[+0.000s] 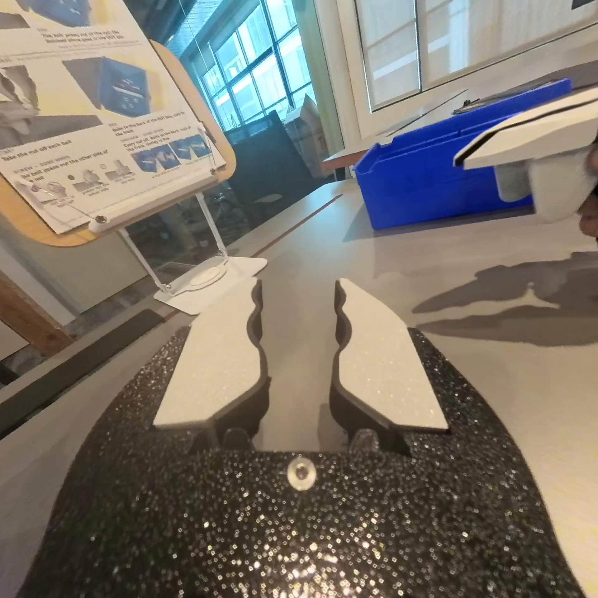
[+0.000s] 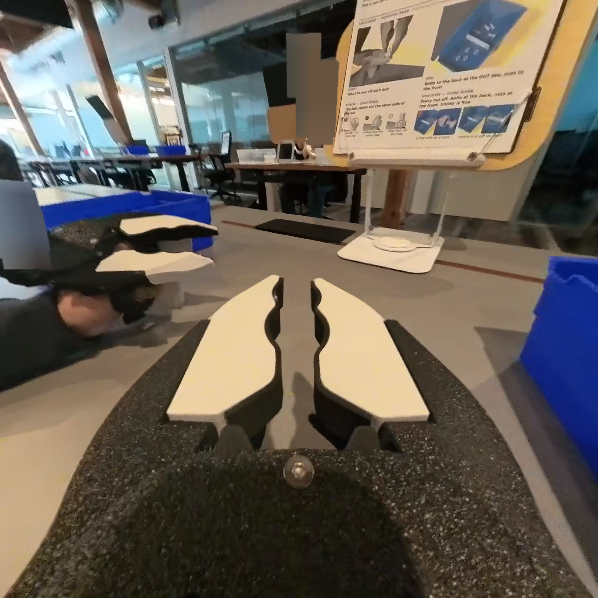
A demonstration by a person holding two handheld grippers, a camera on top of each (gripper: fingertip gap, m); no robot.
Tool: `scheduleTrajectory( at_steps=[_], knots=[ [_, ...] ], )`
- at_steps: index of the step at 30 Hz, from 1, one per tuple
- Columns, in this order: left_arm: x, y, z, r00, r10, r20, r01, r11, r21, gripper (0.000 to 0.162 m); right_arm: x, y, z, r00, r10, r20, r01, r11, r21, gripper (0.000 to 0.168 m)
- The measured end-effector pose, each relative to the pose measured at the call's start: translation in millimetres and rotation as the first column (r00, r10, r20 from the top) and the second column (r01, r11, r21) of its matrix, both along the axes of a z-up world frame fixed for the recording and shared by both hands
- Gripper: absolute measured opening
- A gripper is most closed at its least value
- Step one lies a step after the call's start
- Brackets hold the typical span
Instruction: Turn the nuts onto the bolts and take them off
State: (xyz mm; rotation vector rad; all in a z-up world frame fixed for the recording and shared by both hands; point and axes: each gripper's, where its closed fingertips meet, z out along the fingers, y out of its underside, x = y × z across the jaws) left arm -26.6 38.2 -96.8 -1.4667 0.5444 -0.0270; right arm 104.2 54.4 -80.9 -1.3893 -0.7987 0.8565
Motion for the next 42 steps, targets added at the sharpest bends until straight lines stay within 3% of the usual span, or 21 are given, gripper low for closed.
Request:
scheduleTrajectory(
  at_steps=[4,8,13,16,18,22,25,28,37,42],
  knots=[
    [-5.6,-6.9,19.9,0.998,0.031,-0.05,-0.029,0.999,0.038,0.042,8.2,1.1,3.0,0.999,-0.001,-0.041,-0.001,0.999,-0.04,0.017],
    [-47.1,-17.9,46.8,0.961,0.258,-0.095,-0.257,0.966,0.026,0.043,13.3,1.7,6.9,0.998,-0.012,-0.064,0.009,0.999,-0.045,0.016],
    [-145.8,-65.8,82.6,0.834,0.541,-0.106,-0.541,0.84,0.026,0.041,11.5,-6.2,5.9,0.999,0.022,-0.047,-0.024,0.999,-0.045,0.016],
    [-223.9,-87.4,86.4,0.746,0.66,-0.087,-0.665,0.743,-0.074,0.035,9.0,-10.9,5.0,0.998,0.042,-0.039,-0.044,0.998,-0.05,0.016],
    [-277.2,-91.7,66.0,0.691,0.716,-0.096,-0.718,0.666,-0.201,0.038,7.3,-14.1,6.7,0.998,0.058,-0.037,-0.059,0.997,-0.044,0.016],
    [-337.4,-85.8,7.1,0.67,0.732,-0.124,-0.697,0.563,-0.445,0.041,6.7,-15.3,5.5,0.999,0.049,-0.005,-0.049,0.999,-0.02,0.015],
    [-368.0,-86.9,-27.9,0.614,0.756,-0.227,-0.735,0.444,-0.512,0.038,4.0,-16.9,2.4,0.998,0.059,0.019,-0.058,0.998,-0.023,0.015],
    [-383.0,-85.0,-51.8,0.585,0.761,-0.28,-0.748,0.373,-0.549,0.037,1.2,-19.2,0.4,0.997,0.074,0.035,-0.074,0.997,-0.024,0.015],
    [-397.5,-77.9,-85.7,0.564,0.75,-0.345,-0.735,0.265,-0.624,0.039,-2.5,-21.9,-3.3,0.994,0.086,0.069,-0.085,0.996,-0.018,0.015],
    [-404.3,-79.2,-94.6,0.574,0.735,-0.36,-0.724,0.25,-0.643,0.02,-3.9,-22.8,-5.1,0.992,0.094,0.079,-0.093,0.995,-0.022,0.015]
  ],
)
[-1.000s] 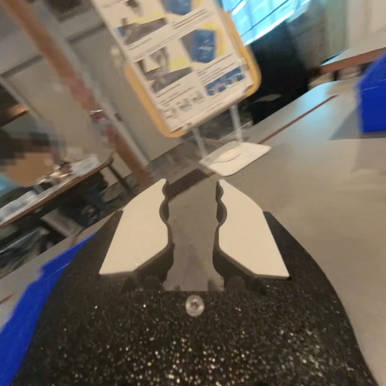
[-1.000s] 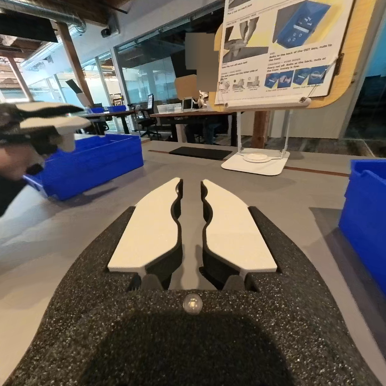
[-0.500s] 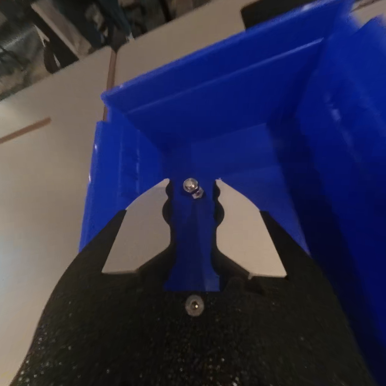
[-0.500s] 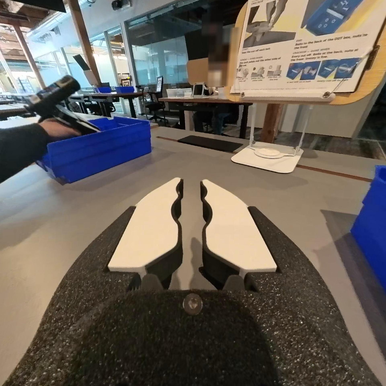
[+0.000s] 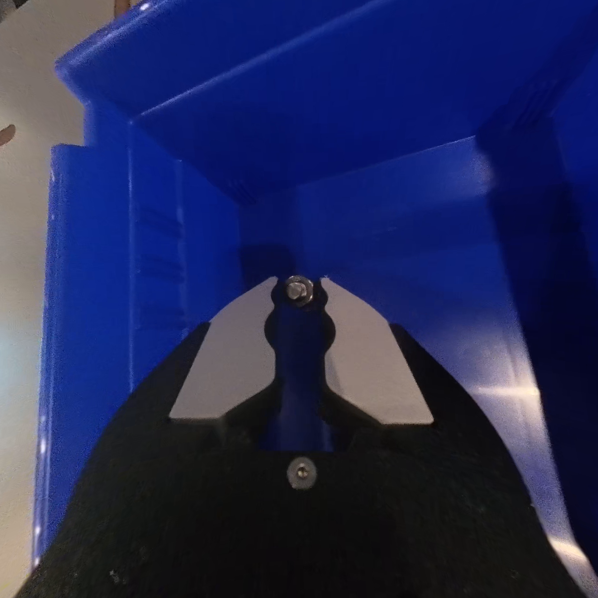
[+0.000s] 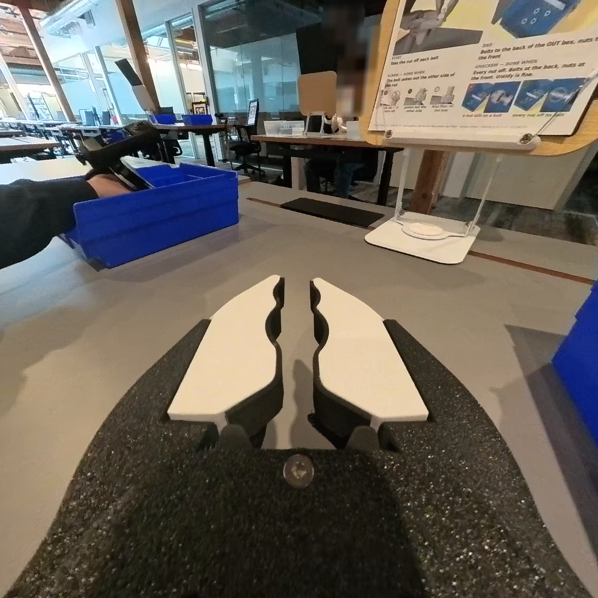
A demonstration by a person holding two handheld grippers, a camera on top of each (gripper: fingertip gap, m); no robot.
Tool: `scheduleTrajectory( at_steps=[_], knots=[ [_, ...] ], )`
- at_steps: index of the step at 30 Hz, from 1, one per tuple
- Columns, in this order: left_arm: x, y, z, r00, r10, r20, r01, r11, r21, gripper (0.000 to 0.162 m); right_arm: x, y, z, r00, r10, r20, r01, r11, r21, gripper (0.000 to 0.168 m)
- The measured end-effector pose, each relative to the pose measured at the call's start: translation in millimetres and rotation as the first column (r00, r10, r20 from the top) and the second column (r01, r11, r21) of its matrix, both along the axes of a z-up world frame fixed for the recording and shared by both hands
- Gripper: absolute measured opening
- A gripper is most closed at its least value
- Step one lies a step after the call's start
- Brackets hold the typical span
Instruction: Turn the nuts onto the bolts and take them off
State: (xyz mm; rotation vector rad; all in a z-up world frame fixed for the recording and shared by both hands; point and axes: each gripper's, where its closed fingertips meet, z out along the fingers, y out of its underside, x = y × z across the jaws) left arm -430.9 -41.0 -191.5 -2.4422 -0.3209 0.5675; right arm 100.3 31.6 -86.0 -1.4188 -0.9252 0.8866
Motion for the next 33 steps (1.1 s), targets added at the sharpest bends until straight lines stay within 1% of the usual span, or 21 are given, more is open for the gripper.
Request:
scheduleTrajectory(
  at_steps=[3,6,8,10,12,15,17,18,20,22,24,27,30,31,33],
  knots=[
    [-0.9,-1.3,1.8,1.0,-0.027,-0.016,0.027,1.0,-0.014,0.02,-0.6,-0.3,-0.6,1.0,0.003,0.003,-0.003,1.0,-0.002,0.015],
    [2.1,-0.6,17.9,0.996,-0.05,-0.077,0.051,0.999,0.014,0.02,-1.1,-0.8,-1.3,1.0,0.007,0.006,-0.007,1.0,-0.005,0.015],
    [12.4,1.3,40.3,0.992,-0.067,-0.105,0.075,0.994,0.075,0.02,-1.7,-0.8,-2.0,1.0,0.008,0.01,-0.008,1.0,-0.006,0.015],
    [32.1,2.3,68.3,0.987,-0.092,-0.134,0.115,0.978,0.171,0.02,-2.3,-1.0,-2.7,1.0,0.01,0.016,-0.01,1.0,-0.006,0.015],
    [65.1,3.2,102.7,0.974,-0.137,-0.183,0.185,0.943,0.278,0.019,-2.8,-1.2,-3.3,1.0,0.01,0.021,-0.01,1.0,-0.004,0.015],
    [131.7,1.8,145.6,0.931,-0.241,-0.275,0.332,0.873,0.359,0.019,-4.3,-1.7,-5.2,0.999,0.014,0.031,-0.014,1.0,-0.005,0.015],
    [185.9,3.2,162.8,0.886,-0.342,-0.314,0.449,0.806,0.386,0.019,-5.7,-2.2,-7.0,0.999,0.018,0.043,-0.018,1.0,-0.006,0.014],
    [213.0,4.9,165.7,0.859,-0.395,-0.326,0.503,0.772,0.389,0.019,-6.3,-2.3,-8.0,0.999,0.018,0.05,-0.017,1.0,-0.004,0.014],
    [265.4,11.2,158.9,0.797,-0.511,-0.322,0.603,0.703,0.377,0.019,-7.2,-2.0,-9.6,0.998,0.014,0.065,-0.014,1.0,0.003,0.014],
    [309.0,19.7,141.2,0.736,-0.609,-0.295,0.676,0.642,0.361,0.019,-7.6,-1.2,-11.3,0.997,0.01,0.077,-0.011,1.0,0.009,0.014],
    [341.0,28.2,120.3,0.687,-0.672,-0.278,0.724,0.597,0.345,0.019,-7.7,0.1,-13.6,0.996,0.005,0.089,-0.005,1.0,0.008,0.014],
    [376.7,38.1,82.3,0.615,-0.761,-0.207,0.783,0.556,0.278,0.019,-5.5,7.6,-21.6,0.991,-0.035,0.127,0.038,0.999,-0.017,0.013],
    [403.2,46.1,54.7,0.547,-0.828,-0.121,0.827,0.511,0.234,0.019,-6.9,8.0,-25.6,0.989,-0.031,0.144,0.036,0.999,-0.03,0.013],
    [408.3,49.2,48.5,0.537,-0.836,-0.113,0.834,0.506,0.219,0.019,-7.8,7.1,-25.6,0.989,-0.026,0.146,0.03,0.999,-0.027,0.013],
    [417.4,54.7,40.6,0.518,-0.842,-0.147,0.851,0.49,0.191,0.019,-8.9,6.4,-26.2,0.987,-0.026,0.159,0.028,1.0,-0.011,0.013]
  ],
)
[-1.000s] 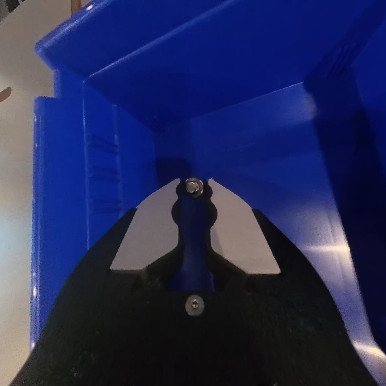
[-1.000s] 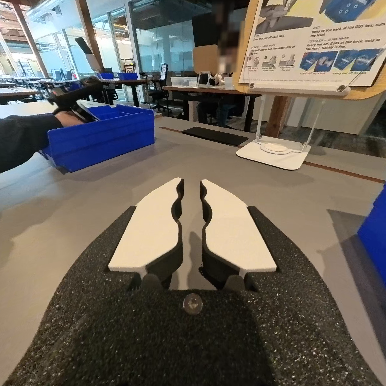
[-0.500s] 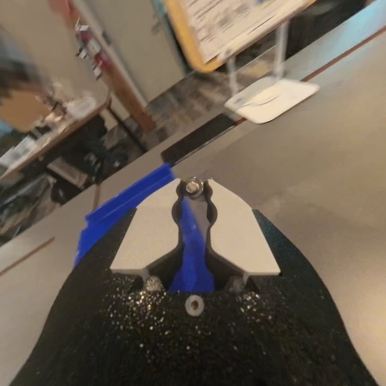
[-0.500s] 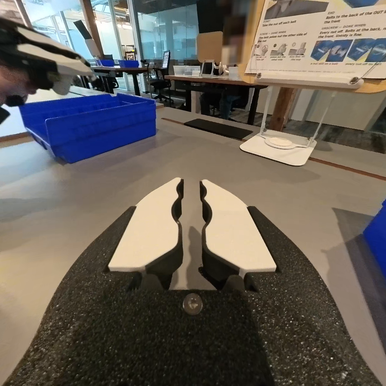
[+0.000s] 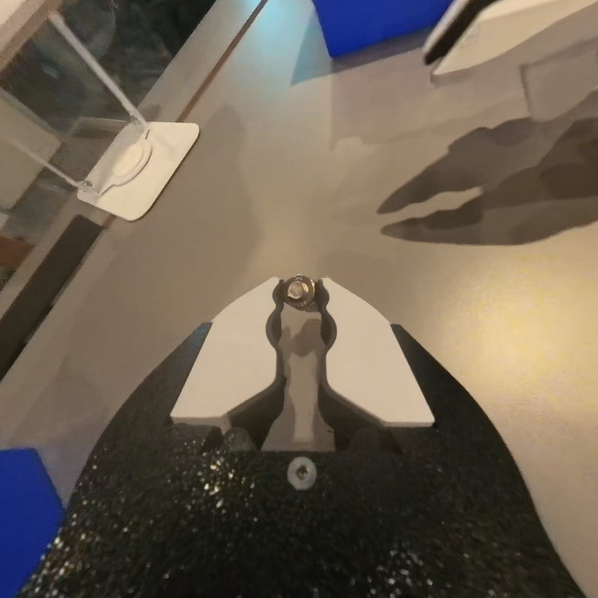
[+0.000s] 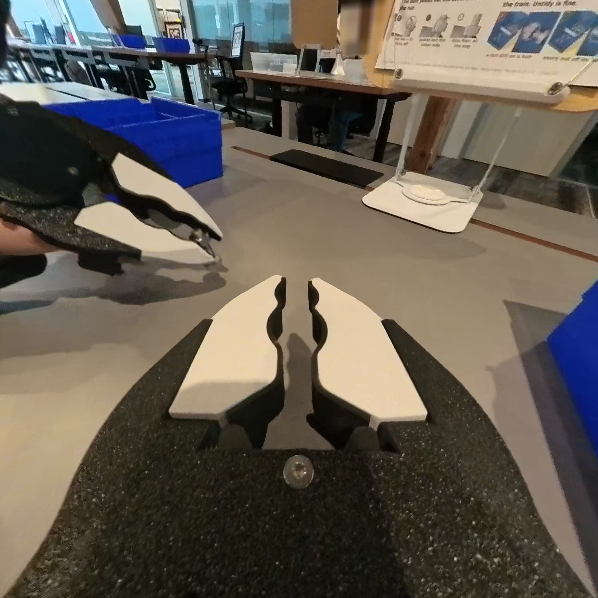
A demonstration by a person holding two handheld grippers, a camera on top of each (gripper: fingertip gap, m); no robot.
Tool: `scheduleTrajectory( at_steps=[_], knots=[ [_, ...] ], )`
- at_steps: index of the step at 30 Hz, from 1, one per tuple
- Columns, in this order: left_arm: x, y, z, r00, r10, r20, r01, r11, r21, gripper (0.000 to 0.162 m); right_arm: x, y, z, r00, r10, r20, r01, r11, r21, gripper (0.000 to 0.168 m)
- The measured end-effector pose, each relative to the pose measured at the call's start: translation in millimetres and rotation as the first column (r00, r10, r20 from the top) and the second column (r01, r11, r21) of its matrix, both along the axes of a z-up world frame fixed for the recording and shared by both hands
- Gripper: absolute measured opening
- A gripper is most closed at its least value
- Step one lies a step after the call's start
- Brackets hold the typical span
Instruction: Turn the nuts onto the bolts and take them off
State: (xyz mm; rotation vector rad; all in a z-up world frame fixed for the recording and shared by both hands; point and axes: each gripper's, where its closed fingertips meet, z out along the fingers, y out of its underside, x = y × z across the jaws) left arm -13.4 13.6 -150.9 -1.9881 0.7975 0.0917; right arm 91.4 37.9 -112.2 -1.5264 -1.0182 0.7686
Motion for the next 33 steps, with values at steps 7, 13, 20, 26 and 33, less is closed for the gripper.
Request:
scheduleTrajectory(
  at_steps=[7,13,20,26,33],
  knots=[
    [21.9,-1.3,-20.6,0.998,-0.031,0.05,0.034,0.998,-0.058,0.021,-12.3,-5.2,-16.8,0.994,0.036,0.101,-0.037,0.999,0.013,0.013],
    [19.1,-8.0,-11.6,0.99,-0.042,0.131,0.045,0.999,-0.02,0.04,-29.6,-18.6,-25.5,0.98,0.103,0.168,-0.116,0.991,0.071,0.015],
    [-17.0,-3.3,8.0,0.943,0.066,0.327,-0.083,0.996,0.039,0.027,-60.0,-19.9,-43.6,0.945,0.198,0.261,-0.217,0.975,0.044,0.02],
    [-13.1,-4.4,-5.8,0.896,0.076,0.438,-0.044,0.996,-0.083,0.036,-84.2,-21.9,-45.1,0.886,0.372,0.275,-0.411,0.907,0.095,0.019],
    [-22.1,-9.8,-15.1,0.947,0.104,0.303,-0.068,0.989,-0.129,0.034,-85.3,-27.2,-65.2,0.807,0.418,0.418,-0.464,0.886,0.01,0.0]
  ],
)
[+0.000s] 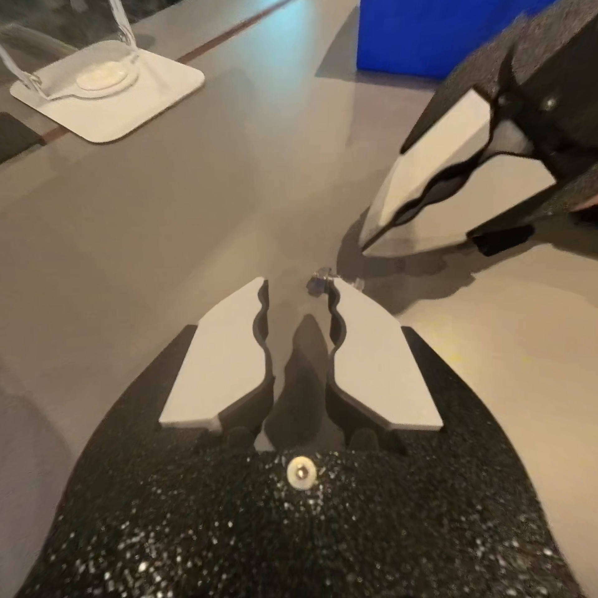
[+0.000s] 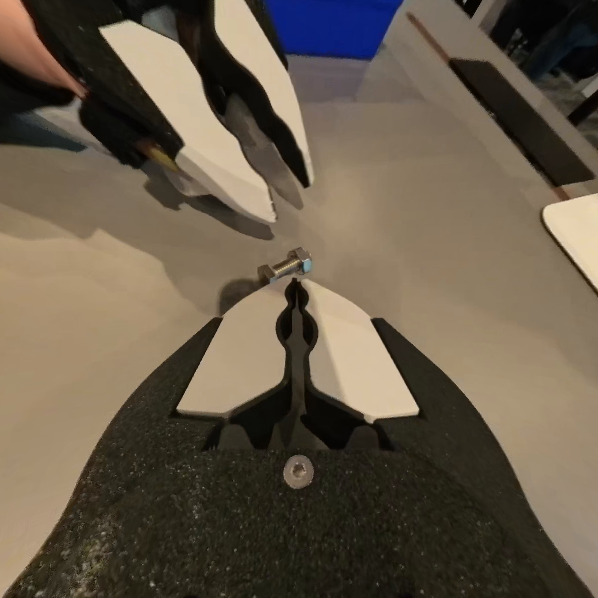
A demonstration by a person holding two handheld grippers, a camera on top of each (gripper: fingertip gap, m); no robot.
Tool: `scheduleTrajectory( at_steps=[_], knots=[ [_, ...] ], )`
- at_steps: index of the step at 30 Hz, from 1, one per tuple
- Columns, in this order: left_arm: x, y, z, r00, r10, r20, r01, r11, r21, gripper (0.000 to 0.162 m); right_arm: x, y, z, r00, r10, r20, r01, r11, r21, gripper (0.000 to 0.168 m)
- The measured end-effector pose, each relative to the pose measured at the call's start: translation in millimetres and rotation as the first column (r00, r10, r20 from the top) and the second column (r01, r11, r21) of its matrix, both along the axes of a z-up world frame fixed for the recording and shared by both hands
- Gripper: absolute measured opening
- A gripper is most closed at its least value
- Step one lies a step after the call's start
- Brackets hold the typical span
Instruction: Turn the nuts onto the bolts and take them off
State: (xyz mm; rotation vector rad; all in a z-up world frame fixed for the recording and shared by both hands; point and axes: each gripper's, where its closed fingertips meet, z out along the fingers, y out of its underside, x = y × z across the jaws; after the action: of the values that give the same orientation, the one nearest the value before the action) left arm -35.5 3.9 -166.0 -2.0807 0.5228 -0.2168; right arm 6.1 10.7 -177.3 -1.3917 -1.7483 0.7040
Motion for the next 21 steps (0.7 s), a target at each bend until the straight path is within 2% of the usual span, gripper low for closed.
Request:
scheduleTrajectory(
  at_steps=[2,6,9,13,18,21],
  knots=[
    [1.4,-12.2,-9.7,0.994,-0.051,-0.1,0.042,0.995,-0.09,0.033,-2.1,-1.8,-6.1,0.999,-0.012,0.051,0.012,1.0,0.003,0.001],
    [-3.0,-14.9,0.7,0.955,-0.032,-0.294,0.034,0.999,-0.001,0.029,-5.4,-1.7,-14.9,0.993,-0.037,0.114,0.037,0.999,0.004,0.0],
    [4.1,-18.1,2.3,0.961,-0.067,-0.267,0.067,0.998,-0.009,0.03,-12.9,-27.8,-11.0,0.994,0.086,0.065,-0.078,0.989,-0.126,0.0],
    [6.3,-21.5,-5.7,0.961,-0.111,-0.251,0.104,0.994,-0.041,0.026,-6.3,4.0,-5.1,0.997,-0.068,0.038,0.068,0.998,0.001,0.0],
    [11.0,-21.2,-16.8,0.947,-0.144,-0.289,0.131,0.989,-0.064,0.054,0.4,22.6,0.4,0.984,-0.178,-0.029,0.178,0.984,0.012,0.0],
    [16.9,-22.8,-28.9,0.956,-0.159,-0.246,0.127,0.982,-0.139,0.058,-0.2,25.7,1.3,0.978,-0.206,-0.039,0.207,0.977,0.042,0.0]
  ],
)
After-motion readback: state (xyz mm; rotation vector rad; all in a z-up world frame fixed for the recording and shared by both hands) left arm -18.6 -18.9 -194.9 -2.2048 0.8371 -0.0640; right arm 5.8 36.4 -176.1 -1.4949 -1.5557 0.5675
